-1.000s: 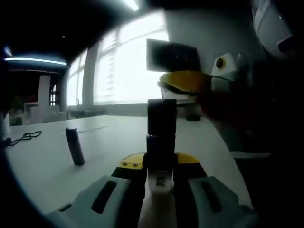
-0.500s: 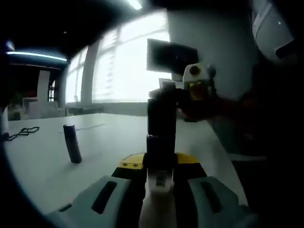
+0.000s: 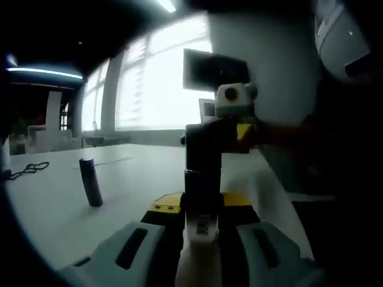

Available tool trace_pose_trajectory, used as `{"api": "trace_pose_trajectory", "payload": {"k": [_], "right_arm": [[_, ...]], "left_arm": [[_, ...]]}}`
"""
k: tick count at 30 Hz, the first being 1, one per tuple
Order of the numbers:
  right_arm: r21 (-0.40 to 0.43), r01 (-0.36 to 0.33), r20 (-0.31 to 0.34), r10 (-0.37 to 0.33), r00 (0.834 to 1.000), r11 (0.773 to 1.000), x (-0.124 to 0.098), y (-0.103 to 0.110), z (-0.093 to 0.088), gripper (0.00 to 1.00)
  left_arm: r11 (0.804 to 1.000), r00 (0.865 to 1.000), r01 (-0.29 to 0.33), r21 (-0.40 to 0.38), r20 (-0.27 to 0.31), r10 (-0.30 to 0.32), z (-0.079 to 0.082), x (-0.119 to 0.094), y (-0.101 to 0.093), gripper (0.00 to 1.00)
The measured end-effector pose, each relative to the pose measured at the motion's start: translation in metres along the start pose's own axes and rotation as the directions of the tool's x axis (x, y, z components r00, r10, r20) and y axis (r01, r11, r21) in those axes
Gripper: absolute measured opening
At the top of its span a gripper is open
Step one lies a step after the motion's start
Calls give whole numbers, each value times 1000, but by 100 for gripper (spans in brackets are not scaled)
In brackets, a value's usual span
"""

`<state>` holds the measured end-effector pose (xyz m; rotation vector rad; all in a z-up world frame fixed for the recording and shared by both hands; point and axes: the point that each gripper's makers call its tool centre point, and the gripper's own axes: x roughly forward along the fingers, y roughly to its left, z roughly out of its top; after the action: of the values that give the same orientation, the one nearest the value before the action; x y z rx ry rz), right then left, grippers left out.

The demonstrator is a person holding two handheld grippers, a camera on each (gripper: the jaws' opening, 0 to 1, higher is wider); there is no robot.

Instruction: Pick up cosmetic bottle twist off cap place on table pick up cap screw tight cap place on table

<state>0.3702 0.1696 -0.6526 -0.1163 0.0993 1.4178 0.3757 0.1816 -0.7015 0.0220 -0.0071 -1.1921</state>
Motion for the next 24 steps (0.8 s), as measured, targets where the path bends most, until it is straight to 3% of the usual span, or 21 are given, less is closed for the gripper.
{"api": "trace_pose_trajectory", "payload": {"k": [7, 12, 16, 20, 24], "right_arm": [[13, -89, 26, 89, 996, 996, 7, -8, 7, 30], [5, -205, 4, 205, 979, 979, 17, 2, 6, 28], [3, -210, -5, 210, 978, 978, 23, -7, 4, 22], [44, -251, 8, 251, 968, 967, 25, -1, 4, 14], [56, -225, 7, 225, 974, 973, 26, -2, 4, 13]], "left_arm": [[1000, 1000, 5, 6, 3, -5, 0, 0, -1, 11], [1000, 1000, 7, 3, 3, -7, 0, 0, -1, 11], [1000, 1000, 16, 5, 5, -16, 0, 0, -2, 11], [1000, 1000, 14, -1, 4, -14, 0, 0, -2, 11], [1000, 1000, 13, -6, 2, -13, 0, 0, -1, 11]]}}
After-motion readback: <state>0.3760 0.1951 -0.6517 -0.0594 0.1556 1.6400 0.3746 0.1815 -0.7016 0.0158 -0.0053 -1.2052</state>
